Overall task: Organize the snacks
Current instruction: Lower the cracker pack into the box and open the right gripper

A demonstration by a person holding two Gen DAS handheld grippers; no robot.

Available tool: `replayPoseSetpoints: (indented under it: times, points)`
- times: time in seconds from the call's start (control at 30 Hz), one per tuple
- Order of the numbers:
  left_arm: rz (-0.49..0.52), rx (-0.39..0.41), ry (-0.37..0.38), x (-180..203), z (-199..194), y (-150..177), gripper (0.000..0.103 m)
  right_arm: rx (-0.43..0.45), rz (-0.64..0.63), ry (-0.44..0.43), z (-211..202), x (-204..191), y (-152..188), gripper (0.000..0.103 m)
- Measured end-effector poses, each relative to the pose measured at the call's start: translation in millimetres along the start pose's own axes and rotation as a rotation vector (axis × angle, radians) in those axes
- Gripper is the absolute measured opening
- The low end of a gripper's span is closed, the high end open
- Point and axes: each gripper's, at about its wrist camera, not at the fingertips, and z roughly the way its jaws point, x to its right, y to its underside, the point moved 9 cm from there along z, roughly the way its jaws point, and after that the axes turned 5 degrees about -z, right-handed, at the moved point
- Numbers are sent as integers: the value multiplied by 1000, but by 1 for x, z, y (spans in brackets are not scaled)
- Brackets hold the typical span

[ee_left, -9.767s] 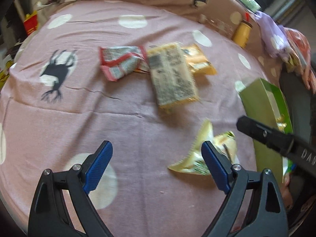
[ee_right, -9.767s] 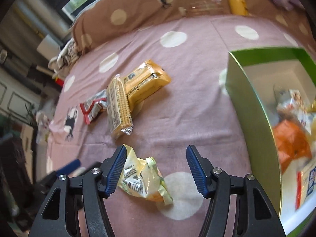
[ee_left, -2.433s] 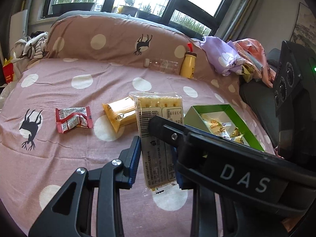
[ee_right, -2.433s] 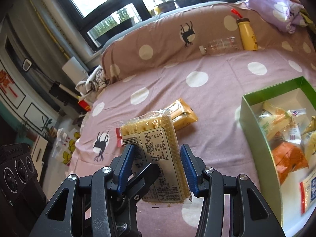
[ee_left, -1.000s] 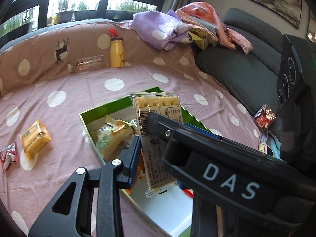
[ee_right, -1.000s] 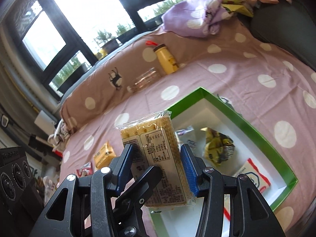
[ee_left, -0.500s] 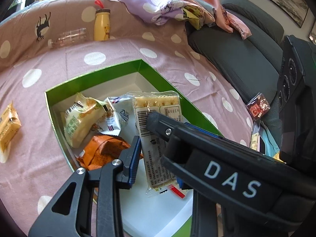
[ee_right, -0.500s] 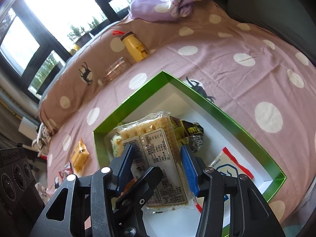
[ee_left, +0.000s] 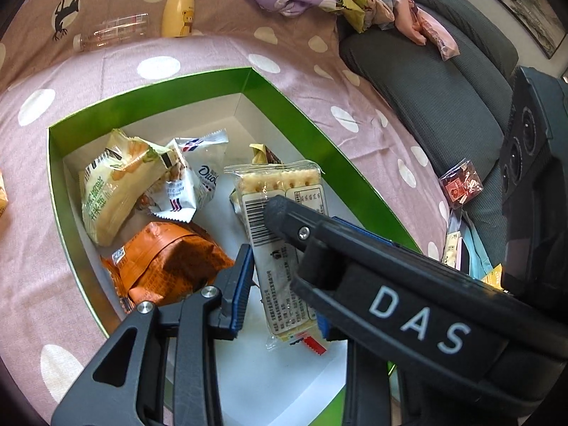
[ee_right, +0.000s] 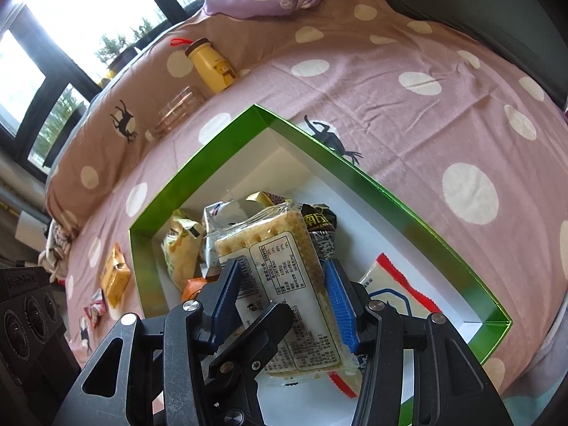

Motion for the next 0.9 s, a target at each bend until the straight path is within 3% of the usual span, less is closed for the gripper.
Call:
replayPoseSetpoints:
  times: [0.47,0.9]
  points:
    - [-31,-52,4,-5,12,5,29,-42,10,25,12,6,3,52]
    - [-46,-52,-5,-5,10,6,33,-40,12,21,11,5,2,52]
